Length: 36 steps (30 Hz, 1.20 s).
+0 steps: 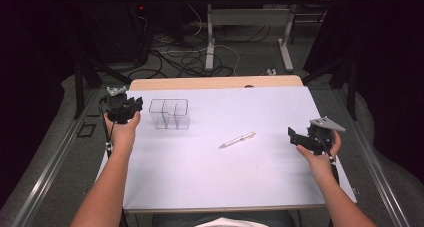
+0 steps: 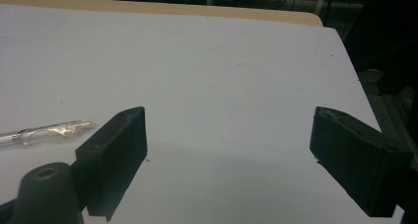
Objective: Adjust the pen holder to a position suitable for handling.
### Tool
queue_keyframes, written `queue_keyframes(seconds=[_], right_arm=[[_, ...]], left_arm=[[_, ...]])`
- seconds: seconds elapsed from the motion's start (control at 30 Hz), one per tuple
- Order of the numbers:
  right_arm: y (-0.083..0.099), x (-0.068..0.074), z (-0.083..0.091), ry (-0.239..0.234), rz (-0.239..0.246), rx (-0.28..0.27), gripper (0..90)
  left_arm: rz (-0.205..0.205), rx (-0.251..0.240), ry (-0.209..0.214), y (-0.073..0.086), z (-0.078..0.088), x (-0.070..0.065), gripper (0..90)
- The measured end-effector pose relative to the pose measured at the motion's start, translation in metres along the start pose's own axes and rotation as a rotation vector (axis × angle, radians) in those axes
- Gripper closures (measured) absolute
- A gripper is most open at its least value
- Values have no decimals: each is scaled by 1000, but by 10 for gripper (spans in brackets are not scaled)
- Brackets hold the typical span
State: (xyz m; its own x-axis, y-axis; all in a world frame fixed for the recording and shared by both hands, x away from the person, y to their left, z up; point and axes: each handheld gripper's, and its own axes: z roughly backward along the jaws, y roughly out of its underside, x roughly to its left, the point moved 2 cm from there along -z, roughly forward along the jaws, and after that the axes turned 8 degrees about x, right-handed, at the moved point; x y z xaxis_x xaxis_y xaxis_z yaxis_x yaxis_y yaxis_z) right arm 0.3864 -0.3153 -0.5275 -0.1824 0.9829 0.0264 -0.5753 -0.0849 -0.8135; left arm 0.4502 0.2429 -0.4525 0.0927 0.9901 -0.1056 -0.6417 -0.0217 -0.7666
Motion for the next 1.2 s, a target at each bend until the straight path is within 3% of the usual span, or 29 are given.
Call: queue_keyframes(seconds=[0.3, 0.33, 0.47, 0.6, 0.73, 1.2], right_arm=[[1, 1, -1, -4, 2, 9, 142], [1, 1, 0, -6, -3, 18, 143], [2, 0, -2, -15, -10, 10, 144], [2, 0, -3, -15, -11, 12, 144], [2, 0, -3, -21, -15, 15, 144], [2, 0, -4, -32, -26, 12, 147]], left_arm=[[-15, 73, -29, -6, -18, 3, 830], [-7, 82, -13, -6, -20, 4, 852], [-17, 110, -23, -7, -27, 3, 899], [-47, 146, -22, -7, -36, 1, 900], [-46, 188, -17, -4, -48, 1, 900], [-74, 239, -1, 0, -61, -6, 900]])
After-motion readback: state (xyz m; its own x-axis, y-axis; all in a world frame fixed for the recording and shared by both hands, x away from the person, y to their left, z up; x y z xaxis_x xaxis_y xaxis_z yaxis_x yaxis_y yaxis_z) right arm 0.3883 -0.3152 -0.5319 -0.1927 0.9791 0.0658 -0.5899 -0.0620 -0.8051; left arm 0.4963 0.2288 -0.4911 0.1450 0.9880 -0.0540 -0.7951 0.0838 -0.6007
